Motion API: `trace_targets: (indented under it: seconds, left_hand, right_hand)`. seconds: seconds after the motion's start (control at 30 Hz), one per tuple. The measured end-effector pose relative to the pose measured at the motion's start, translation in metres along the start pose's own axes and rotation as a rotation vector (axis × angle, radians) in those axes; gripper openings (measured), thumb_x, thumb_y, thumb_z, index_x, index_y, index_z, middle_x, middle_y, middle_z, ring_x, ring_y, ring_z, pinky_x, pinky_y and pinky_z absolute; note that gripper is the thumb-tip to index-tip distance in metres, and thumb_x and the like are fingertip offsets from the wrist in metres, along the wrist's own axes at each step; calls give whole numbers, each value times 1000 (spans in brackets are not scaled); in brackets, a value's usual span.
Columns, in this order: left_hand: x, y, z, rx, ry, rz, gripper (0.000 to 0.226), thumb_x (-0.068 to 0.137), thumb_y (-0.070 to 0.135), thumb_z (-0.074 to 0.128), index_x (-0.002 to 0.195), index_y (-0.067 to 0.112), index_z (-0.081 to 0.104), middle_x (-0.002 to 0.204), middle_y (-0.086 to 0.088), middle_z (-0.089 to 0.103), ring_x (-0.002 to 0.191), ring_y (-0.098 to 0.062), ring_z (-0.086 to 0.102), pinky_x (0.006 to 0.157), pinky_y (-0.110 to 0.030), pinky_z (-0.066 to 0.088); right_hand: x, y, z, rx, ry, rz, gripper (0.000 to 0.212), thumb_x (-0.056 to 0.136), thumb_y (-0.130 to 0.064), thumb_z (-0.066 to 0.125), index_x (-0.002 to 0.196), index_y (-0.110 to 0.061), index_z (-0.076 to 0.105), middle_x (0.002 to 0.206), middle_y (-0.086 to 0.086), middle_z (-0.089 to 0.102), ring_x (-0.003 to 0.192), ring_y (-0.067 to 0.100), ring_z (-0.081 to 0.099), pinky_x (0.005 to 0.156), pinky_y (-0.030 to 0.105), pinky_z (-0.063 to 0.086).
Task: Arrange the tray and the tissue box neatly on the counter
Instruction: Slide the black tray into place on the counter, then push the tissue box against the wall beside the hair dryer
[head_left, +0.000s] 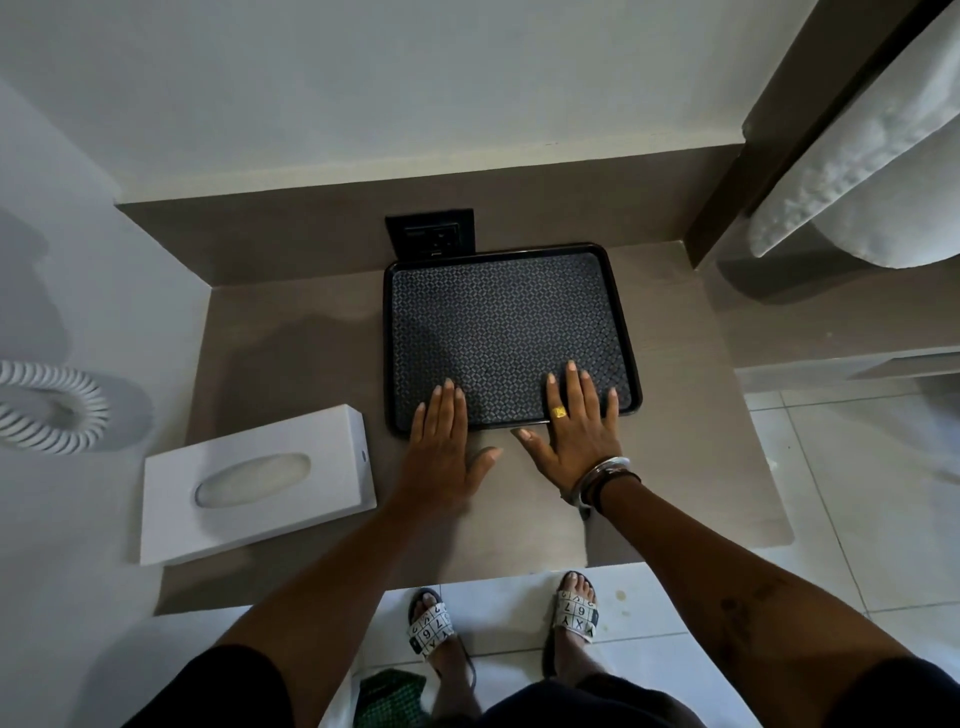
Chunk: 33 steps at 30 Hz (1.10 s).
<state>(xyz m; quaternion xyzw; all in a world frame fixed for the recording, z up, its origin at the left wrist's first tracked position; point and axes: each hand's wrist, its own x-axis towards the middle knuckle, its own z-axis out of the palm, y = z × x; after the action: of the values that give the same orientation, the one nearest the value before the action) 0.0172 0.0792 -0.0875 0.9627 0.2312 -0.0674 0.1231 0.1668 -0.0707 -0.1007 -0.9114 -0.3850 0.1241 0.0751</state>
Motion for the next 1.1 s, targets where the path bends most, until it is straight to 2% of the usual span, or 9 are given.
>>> trace_targets:
  seconds: [0.17, 0.3, 0.47, 0.53, 0.6, 0.7, 0.87, 0.97, 1.1]
  left_hand:
    - [2, -3, 5, 35, -8, 8, 90, 92, 64, 35, 153, -2, 29, 162, -22, 26, 150, -38, 27, 121, -50, 20]
    - [0, -1, -6, -22, -24, 9, 91, 92, 64, 30, 155, -1, 21, 165, -20, 16, 154, -35, 16, 125, -50, 17]
    - [-4, -4, -54, -272, 232, 86, 80, 92, 50, 51, 152, -1, 32, 164, -18, 22, 154, -32, 16, 125, -52, 11]
    - [-13, -29, -78, -265, 313, 146, 87, 90, 57, 53, 152, 0, 33, 164, -15, 24, 154, -26, 15, 125, -48, 7]
    - [-26, -67, -96, -162, 228, 154, 106, 83, 77, 41, 155, 1, 24, 166, -14, 14, 155, -23, 6, 125, -47, 3]
    - [-52, -134, -108, 33, -132, 36, 137, 60, 99, 27, 158, 8, -2, 167, -12, -15, 153, -25, -17, 123, -48, -9]
    - [-89, -222, -100, 239, -419, -32, 160, 39, 106, 37, 154, 13, -23, 151, -6, -46, 141, -24, -40, 119, -45, -18]
    - [-97, -248, -98, 236, -464, -64, 165, 36, 101, 52, 153, 13, -25, 161, -10, -33, 147, -27, -34, 121, -45, -16]
    - [-96, -255, -94, 143, -431, -77, 158, 43, 83, 74, 154, 22, -19, 166, -7, -6, 154, -33, -1, 124, -44, 1]
  right_hand:
    - [6, 2, 3, 4, 5, 4, 83, 90, -72, 26, 154, -22, 12, 164, 11, 7, 150, 33, 8, 118, 61, 5]
    - [1, 0, -2, 26, 53, -19, 84, 89, -72, 26, 154, -21, 13, 164, 11, 6, 150, 31, 8, 118, 61, 5]
    - [-29, -27, -10, 14, 110, -224, 79, 89, -70, 32, 147, -18, 33, 160, 14, 24, 145, 31, 23, 116, 57, 8]
    - [-46, -45, -4, -4, 70, -376, 75, 90, -69, 31, 147, -21, 35, 158, 12, 28, 144, 32, 27, 116, 57, 12]
    - [-58, -63, 4, -28, 4, -482, 74, 91, -69, 29, 149, -24, 33, 160, 11, 26, 145, 33, 27, 115, 58, 17]
    - [-60, -87, 15, -69, -100, -551, 78, 89, -71, 27, 149, -22, 33, 161, 13, 23, 146, 36, 26, 115, 63, 19]
    - [-49, -119, 31, -163, -213, -573, 90, 83, -78, 28, 153, -22, 22, 163, 13, 12, 149, 38, 15, 116, 65, 10]
    - [-47, -127, 37, -192, -209, -551, 95, 81, -81, 32, 154, -22, 20, 164, 11, 12, 149, 38, 11, 117, 64, 7]
    - [-46, -129, 38, -210, -198, -536, 96, 79, -82, 33, 153, -23, 23, 163, 9, 16, 149, 37, 15, 117, 63, 12]
